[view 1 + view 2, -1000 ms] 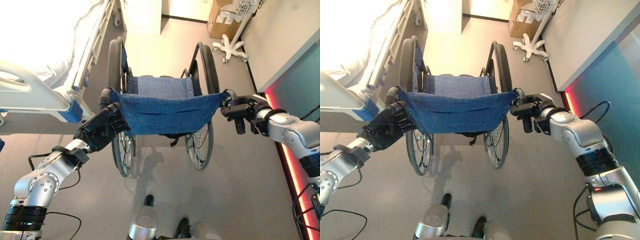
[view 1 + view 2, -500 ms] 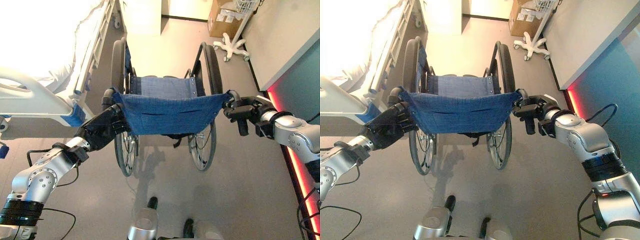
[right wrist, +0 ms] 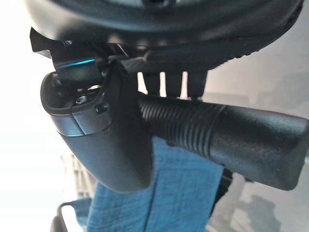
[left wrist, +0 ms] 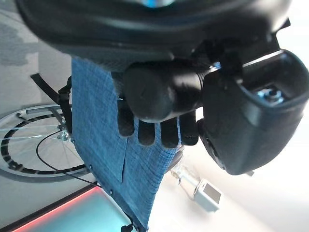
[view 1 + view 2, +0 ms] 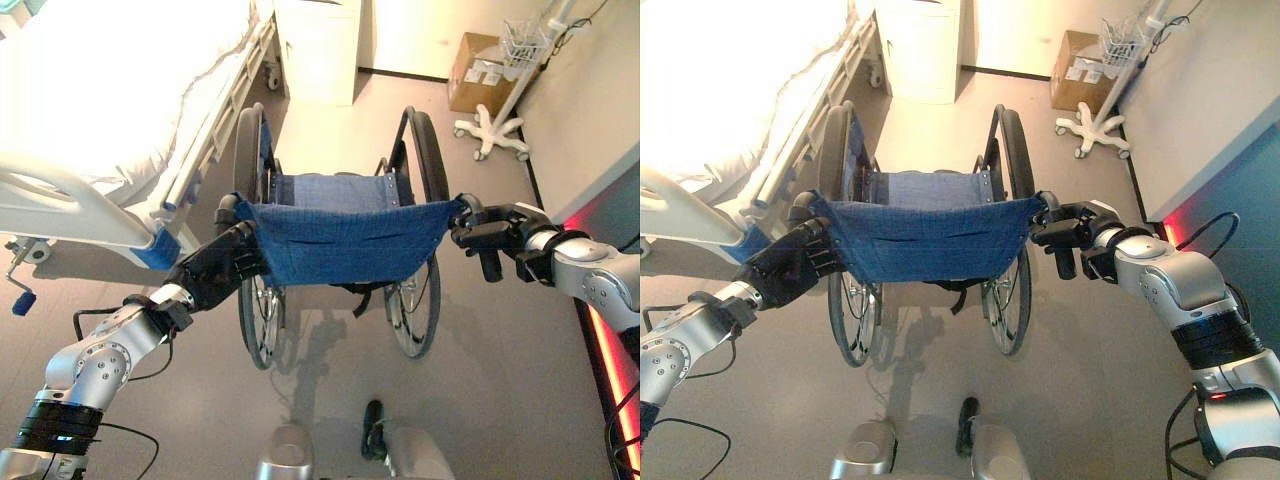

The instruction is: Push the wheelchair next to the bed

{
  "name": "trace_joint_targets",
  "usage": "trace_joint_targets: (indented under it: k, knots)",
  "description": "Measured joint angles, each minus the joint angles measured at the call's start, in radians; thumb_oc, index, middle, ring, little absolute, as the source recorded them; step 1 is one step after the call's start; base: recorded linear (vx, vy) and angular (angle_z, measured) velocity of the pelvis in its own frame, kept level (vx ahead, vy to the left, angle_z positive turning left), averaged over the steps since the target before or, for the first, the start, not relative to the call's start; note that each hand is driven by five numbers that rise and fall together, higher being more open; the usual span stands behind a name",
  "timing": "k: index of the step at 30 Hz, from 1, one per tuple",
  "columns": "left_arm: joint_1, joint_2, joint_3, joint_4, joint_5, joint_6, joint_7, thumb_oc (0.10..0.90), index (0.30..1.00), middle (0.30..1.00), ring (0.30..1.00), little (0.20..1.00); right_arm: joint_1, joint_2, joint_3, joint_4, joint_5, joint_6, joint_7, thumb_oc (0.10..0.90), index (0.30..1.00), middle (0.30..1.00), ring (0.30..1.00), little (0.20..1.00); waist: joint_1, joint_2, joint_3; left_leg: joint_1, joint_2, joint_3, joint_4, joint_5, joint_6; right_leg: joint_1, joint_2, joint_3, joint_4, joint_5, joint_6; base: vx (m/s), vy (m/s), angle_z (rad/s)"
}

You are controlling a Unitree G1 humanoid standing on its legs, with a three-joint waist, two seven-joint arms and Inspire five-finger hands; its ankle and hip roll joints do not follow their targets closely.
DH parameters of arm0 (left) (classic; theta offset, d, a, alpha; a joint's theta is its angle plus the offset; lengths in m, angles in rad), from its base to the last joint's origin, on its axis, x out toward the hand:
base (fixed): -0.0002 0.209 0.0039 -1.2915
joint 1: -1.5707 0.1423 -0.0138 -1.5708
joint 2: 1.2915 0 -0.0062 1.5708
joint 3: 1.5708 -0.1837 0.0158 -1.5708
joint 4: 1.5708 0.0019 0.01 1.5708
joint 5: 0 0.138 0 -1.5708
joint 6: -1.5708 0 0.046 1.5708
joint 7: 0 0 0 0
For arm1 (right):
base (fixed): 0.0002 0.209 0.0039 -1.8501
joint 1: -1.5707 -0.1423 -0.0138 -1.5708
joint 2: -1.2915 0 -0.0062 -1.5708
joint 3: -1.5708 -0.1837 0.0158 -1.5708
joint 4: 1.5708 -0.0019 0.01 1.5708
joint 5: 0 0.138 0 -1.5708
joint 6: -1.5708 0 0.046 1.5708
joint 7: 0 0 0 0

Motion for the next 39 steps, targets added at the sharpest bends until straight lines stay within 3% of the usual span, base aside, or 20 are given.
trace_joint_targets:
  k: [1,3,4,5,6,8,9,10,11,14,16,17,21,24,29,32,34,36,37,39]
  knots:
    - [0.001,-0.002,0.0,0.0,0.0,0.0,0.001,0.4,0.3,0.3,0.3,0.3,0.0,0.001,0.001,0.0,0.0,0.0,0.001,0.4,0.3,0.3,0.3,0.3,0.005,0.0,0.0,-0.021,-0.001,0.0,0.045,0.032,0.001,0.005,0.001,0.0,0.005,-0.004,0.002,0.24,-0.006,-0.23]
    - [0.008,-0.009,0.0,0.004,0.0,0.0,0.011,0.4,0.3,0.3,0.3,0.3,-0.015,0.001,0.025,0.006,-0.003,0.0,0.001,0.4,0.3,0.3,0.3,0.3,0.028,-0.002,0.0,-0.067,-0.012,0.0,0.126,0.18,-0.001,0.047,-0.007,-0.013,-0.014,0.003,-0.011,0.36,0.068,-0.12]
    - [0.015,-0.008,0.0,0.006,0.0,0.0,0.012,0.4,0.3,0.3,0.3,0.3,-0.025,0.001,0.04,0.01,-0.004,0.0,0.001,0.4,0.3,0.3,0.3,0.3,0.033,-0.006,0.001,-0.093,-0.012,0.01,0.125,0.179,0.022,0.081,-0.012,-0.005,-0.057,0.003,-0.015,0.35,0.114,0.09]
    - [0.017,-0.005,-0.001,0.005,-0.003,0.0,0.009,0.4,0.3,0.3,0.3,0.3,-0.025,0.003,0.042,0.012,-0.005,0.001,0.0,0.4,0.3,0.3,0.3,0.3,0.03,-0.014,0.0,-0.081,-0.008,0.049,-0.01,0.099,0.112,0.115,-0.008,0.022,-0.129,0.014,-0.001,0.25,0.11,0.2]
    - [0.017,-0.005,-0.001,0.002,-0.004,0.0,0.008,0.4,0.3,0.3,0.3,0.3,-0.026,0.0,0.042,0.012,-0.004,0.001,0.0,0.4,0.3,0.3,0.3,0.3,0.029,-0.023,-0.001,-0.065,-0.012,0.068,-0.127,0.079,0.148,0.124,-0.01,0.034,-0.154,0.024,0.002,0.27,0.12,0.22]
    - [0.017,-0.005,-0.005,-0.006,-0.008,0.0,0.003,0.4,0.3,0.3,0.3,0.3,-0.031,-0.004,0.042,0.023,-0.003,-0.003,0.0,0.4,0.3,0.3,0.3,0.3,0.021,-0.023,-0.001,0.038,-0.025,0.115,-0.572,0.094,0.163,0.158,0.0,0.089,-0.199,0.034,0.012,0.39,0.186,0.1]
    - [0.017,-0.013,-0.006,-0.006,-0.013,0.0,-0.013,0.4,0.3,0.3,0.3,0.3,-0.035,-0.005,0.042,0.031,-0.002,-0.004,0.0,0.4,0.3,0.3,0.3,0.3,0.015,-0.004,-0.006,0.104,-0.012,0.118,-0.788,0.15,0.144,0.176,0.021,0.091,-0.209,0.016,0.03,0.39,0.186,0.03]
    - [0.017,-0.018,-0.005,-0.007,-0.013,-0.001,-0.02,0.4,0.3,0.3,0.3,0.3,-0.037,-0.006,0.042,0.033,-0.003,-0.005,0.0,0.4,0.3,0.3,0.3,0.3,0.016,0.008,-0.006,0.122,0.002,0.124,-0.823,0.213,0.153,0.182,0.032,0.091,-0.203,0.007,0.035,0.4,0.187,-0.06]
    - [0.02,-0.032,-0.004,-0.001,-0.013,-0.018,-0.032,0.4,0.3,0.3,0.3,0.3,-0.034,0.011,0.04,0.045,-0.003,-0.014,-0.008,0.4,0.3,0.3,0.3,0.3,0.022,0.009,-0.007,0.138,0.014,0.153,-0.831,0.271,0.207,0.185,0.033,0.083,-0.199,-0.025,0.026,0.32,0.147,-0.39]
    - [0.033,-0.027,0.011,-0.009,-0.01,-0.042,-0.032,0.4,0.3,0.3,0.3,0.3,-0.034,0.03,0.036,0.045,-0.004,-0.032,-0.017,0.4,0.3,0.3,0.3,0.3,0.062,-0.008,-0.012,0.15,0.012,0.221,-0.802,0.233,0.22,0.17,-0.026,-0.035,-0.179,-0.023,0.01,0.4,0.203,-0.5]
    - [0.056,-0.027,0.038,-0.009,0.006,-0.042,-0.032,0.4,0.3,0.3,0.3,0.3,-0.026,0.036,0.035,0.028,-0.004,-0.044,-0.017,0.4,0.3,0.3,0.3,0.3,0.056,-0.01,-0.011,0.163,0.002,0.215,-0.782,0.212,0.216,0.214,-0.038,-0.032,-0.245,0.01,0.058,0.41,0.244,-0.16]
    - [0.062,-0.025,0.047,-0.009,0.007,-0.04,-0.033,0.4,0.3,0.3,0.3,0.3,-0.025,0.045,0.033,0.027,-0.004,-0.044,-0.016,0.4,0.3,0.3,0.3,0.3,0.061,-0.011,-0.011,0.172,0.003,0.205,-0.757,0.178,0.215,0.264,-0.036,-0.018,-0.299,0.025,0.088,0.41,0.257,-0.15]
    - [0.082,-0.013,0.05,-0.008,0.009,-0.025,-0.031,0.4,0.3,0.3,0.3,0.3,0.013,0.075,0.031,0.03,-0.014,-0.042,-0.016,0.4,0.3,0.3,0.3,0.3,0.065,-0.019,-0.007,0.1,-0.001,0.153,-0.479,0.028,0.199,0.386,-0.035,-0.013,-0.368,0.034,0.082,0.4,0.258,0.05]
    - [0.082,-0.009,0.044,-0.014,0.003,-0.011,-0.057,0.4,0.3,0.3,0.3,0.3,0.049,0.061,0.02,0.017,-0.011,-0.042,-0.011,0.4,0.3,0.3,0.3,0.3,0.064,-0.035,-0.016,0.147,-0.022,0.118,-0.619,0.078,0.218,0.378,-0.047,-0.002,-0.332,0.001,0.099,0.26,0.218,0.05]
    - [0.028,0.022,0.003,0.008,0.003,0.009,-0.076,0.4,0.3,0.3,0.3,0.3,0.051,0.039,0.013,0.017,-0.009,-0.045,-0.013,0.4,0.3,0.3,0.3,0.3,0.042,-0.024,-0.015,0.149,-0.065,0.109,-0.618,0.075,0.256,0.262,-0.088,-0.026,-0.091,-0.028,0.101,0.24,0.235,0.02]
    - [-0.018,0.034,-0.021,0.035,0.003,0.022,-0.076,0.4,0.3,0.3,0.3,0.3,0.062,0.037,-0.01,0.015,-0.009,-0.045,-0.013,0.4,0.3,0.3,0.3,0.3,0.025,-0.026,-0.016,0.154,-0.098,0.124,-0.62,0.065,0.29,0.14,-0.133,-0.005,0.165,-0.04,0.14,0.18,0.202,0.03]
    - [-0.029,0.042,-0.03,0.042,0.003,0.024,-0.072,0.4,0.3,0.3,0.3,0.3,0.07,0.037,-0.018,0.008,-0.01,-0.045,-0.013,0.4,0.3,0.3,0.3,0.3,0.011,-0.026,-0.016,0.164,-0.101,0.132,-0.625,0.063,0.299,0.102,-0.139,0.021,0.236,-0.032,0.155,0.14,0.122,0.02]
    - [-0.031,0.064,-0.03,0.042,0.002,0.023,-0.07,0.4,0.3,0.3,0.3,0.3,0.071,0.037,-0.019,-0.006,-0.01,-0.045,-0.013,0.4,0.3,0.3,0.3,0.3,0.005,-0.025,-0.015,0.172,-0.099,0.135,-0.632,0.064,0.303,0.083,-0.108,0.028,0.189,-0.054,0.13,0.11,0.068,-0.07]
    - [-0.035,0.065,-0.03,0.045,0.0,0.023,-0.061,0.4,0.3,0.3,0.3,0.3,0.069,0.037,-0.02,-0.009,-0.01,-0.045,-0.012,0.4,0.3,0.3,0.3,0.3,0.003,-0.023,-0.014,0.175,-0.097,0.136,-0.634,0.062,0.306,0.079,-0.091,0.021,0.105,-0.068,0.089,0.08,0.034,-0.04]
    - [-0.038,0.061,-0.03,0.052,-0.002,0.021,-0.052,0.4,0.3,0.3,0.3,0.3,0.067,0.036,-0.019,-0.016,-0.01,-0.045,-0.012,0.4,0.3,0.3,0.3,0.3,0.0,-0.027,-0.016,0.177,-0.111,0.133,-0.633,0.053,0.307,0.084,-0.087,0.004,-0.07,-0.024,0.084,0.08,0.013,0.11]
